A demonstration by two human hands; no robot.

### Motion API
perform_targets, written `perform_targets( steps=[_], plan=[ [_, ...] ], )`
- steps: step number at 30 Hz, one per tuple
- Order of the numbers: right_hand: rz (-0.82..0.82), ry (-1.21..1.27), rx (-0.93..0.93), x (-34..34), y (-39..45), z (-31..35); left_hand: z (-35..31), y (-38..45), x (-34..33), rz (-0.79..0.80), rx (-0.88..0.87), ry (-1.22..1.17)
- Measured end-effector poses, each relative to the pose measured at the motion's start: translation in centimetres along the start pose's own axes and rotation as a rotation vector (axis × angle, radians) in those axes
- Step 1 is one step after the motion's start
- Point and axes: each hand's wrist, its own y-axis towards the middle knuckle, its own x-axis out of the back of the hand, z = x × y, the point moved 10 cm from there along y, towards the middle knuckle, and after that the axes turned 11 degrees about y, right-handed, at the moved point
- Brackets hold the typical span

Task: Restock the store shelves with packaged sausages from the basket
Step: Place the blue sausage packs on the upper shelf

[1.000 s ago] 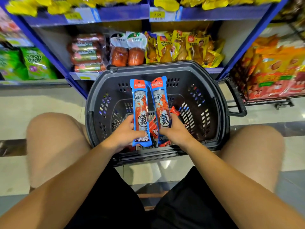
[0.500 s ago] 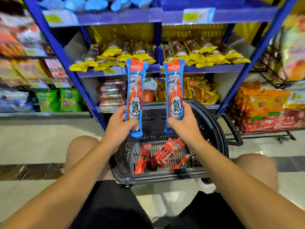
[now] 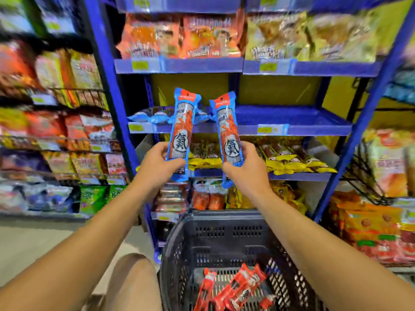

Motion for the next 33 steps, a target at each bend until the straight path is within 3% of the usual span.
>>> perform_targets(
  steps=[8, 13, 27, 30, 33],
  plan=[
    [0.013, -0.03, 0.018, -1.9, 4.1, 3.3, -0.8, 5.0, 4.5, -0.161, 0.068, 0.06],
    [0.024, -0.048, 0.013, -2.1, 5.9, 3.2, 0.5, 7.4, 4.9, -0.144, 0.176, -0.017],
    [0.065, -0.071, 0.028, -2.6, 10.1, 2.3, -1.7, 13.8, 5.4, -0.253, 0.157, 0.069],
    [0.071, -0.064, 0.026, -2.8, 10.5, 2.1, -1.9, 14.4, 5.1, -0.214, 0.201, 0.105],
    [0.079, -0.034, 0.012, -3.0, 10.7, 1.5, -3.4, 14.0, 6.0, -0.226, 0.036, 0.501]
  ],
)
